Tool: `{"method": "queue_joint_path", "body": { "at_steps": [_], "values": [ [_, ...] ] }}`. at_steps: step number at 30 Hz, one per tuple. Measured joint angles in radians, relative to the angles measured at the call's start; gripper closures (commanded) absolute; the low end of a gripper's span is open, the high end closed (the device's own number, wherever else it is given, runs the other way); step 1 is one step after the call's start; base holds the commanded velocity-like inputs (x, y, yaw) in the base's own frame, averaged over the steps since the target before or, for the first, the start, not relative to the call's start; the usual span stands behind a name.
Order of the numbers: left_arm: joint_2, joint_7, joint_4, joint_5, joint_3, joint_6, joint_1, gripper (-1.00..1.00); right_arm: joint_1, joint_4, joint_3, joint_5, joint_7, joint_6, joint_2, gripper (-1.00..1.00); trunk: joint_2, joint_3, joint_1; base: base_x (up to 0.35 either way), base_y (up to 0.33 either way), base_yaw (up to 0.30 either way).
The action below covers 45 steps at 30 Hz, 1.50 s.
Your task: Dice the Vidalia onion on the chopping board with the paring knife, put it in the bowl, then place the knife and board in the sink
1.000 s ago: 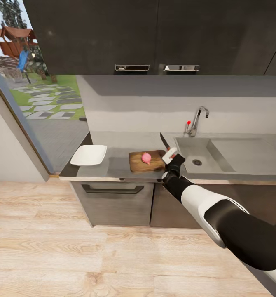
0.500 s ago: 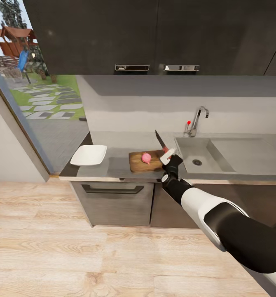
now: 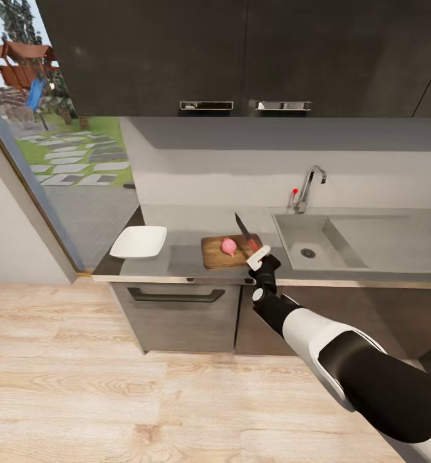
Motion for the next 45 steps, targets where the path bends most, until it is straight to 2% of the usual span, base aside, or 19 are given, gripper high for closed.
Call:
{"method": "queue_joint_path", "body": {
  "at_steps": [8, 10, 11, 12, 13, 17, 23, 29, 35, 45],
  "values": [
    [0.000, 0.000, 0.009, 0.000, 0.000, 0.000, 0.000, -1.00, 0.001, 0.000, 0.000, 0.002, -0.004, -0.002, 0.000, 1.00, 0.000, 0.000, 0.000, 0.000, 0.174, 0.000],
    [0.000, 0.000, 0.010, 0.000, 0.000, 0.000, 0.000, -1.00, 0.001, 0.000, 0.000, 0.013, -0.004, 0.004, 0.000, 1.00, 0.000, 0.000, 0.000, 0.000, 0.145, 0.000],
    [0.000, 0.000, 0.010, 0.000, 0.000, 0.000, 0.000, -1.00, 0.001, 0.000, -0.001, 0.049, -0.004, 0.021, 0.000, 1.00, 0.000, 0.000, 0.000, 0.000, 0.078, 0.000],
    [0.000, 0.000, 0.011, 0.000, 0.000, 0.000, 0.000, -1.00, 0.001, 0.000, -0.001, 0.062, -0.004, 0.029, 0.000, 1.00, 0.000, 0.000, 0.000, 0.000, 0.040, 0.000],
    [0.000, 0.000, 0.011, 0.000, 0.000, 0.000, 0.000, -1.00, 0.001, 0.001, -0.001, 0.094, -0.005, 0.047, 0.000, 1.00, 0.000, 0.000, 0.000, 0.000, 0.026, 0.000],
    [0.000, 0.000, 0.011, 0.000, -0.001, 0.000, 0.000, -1.00, 0.001, 0.001, -0.002, 0.126, -0.008, 0.078, 0.000, 1.00, 0.000, 0.000, 0.000, 0.000, 0.009, 0.000],
    [0.000, 0.001, 0.012, 0.000, -0.001, 0.000, 0.000, -1.00, 0.001, 0.002, -0.005, 0.131, -0.012, 0.126, 0.000, 1.00, 0.000, 0.000, 0.000, 0.000, 0.001, 0.000],
    [0.000, 0.001, 0.012, 0.000, 0.000, 0.000, 0.000, -1.00, 0.001, 0.002, -0.004, 0.132, -0.039, 0.140, 0.000, 1.00, 0.000, 0.000, 0.000, 0.000, 0.000, 0.000],
    [0.000, 0.001, 0.012, 0.000, 0.000, 0.000, 0.000, -1.00, 0.001, 0.002, -0.003, 0.132, -0.050, 0.196, 0.000, 1.00, 0.000, 0.000, 0.000, 0.000, 0.000, 0.000],
    [0.000, 0.001, 0.011, 0.000, 0.000, 0.000, 0.000, -1.00, 0.001, 0.002, -0.003, 0.132, -0.050, 0.211, 0.000, 1.00, 0.000, -0.004, 0.000, 0.000, 0.005, 0.018]
  ]
}}
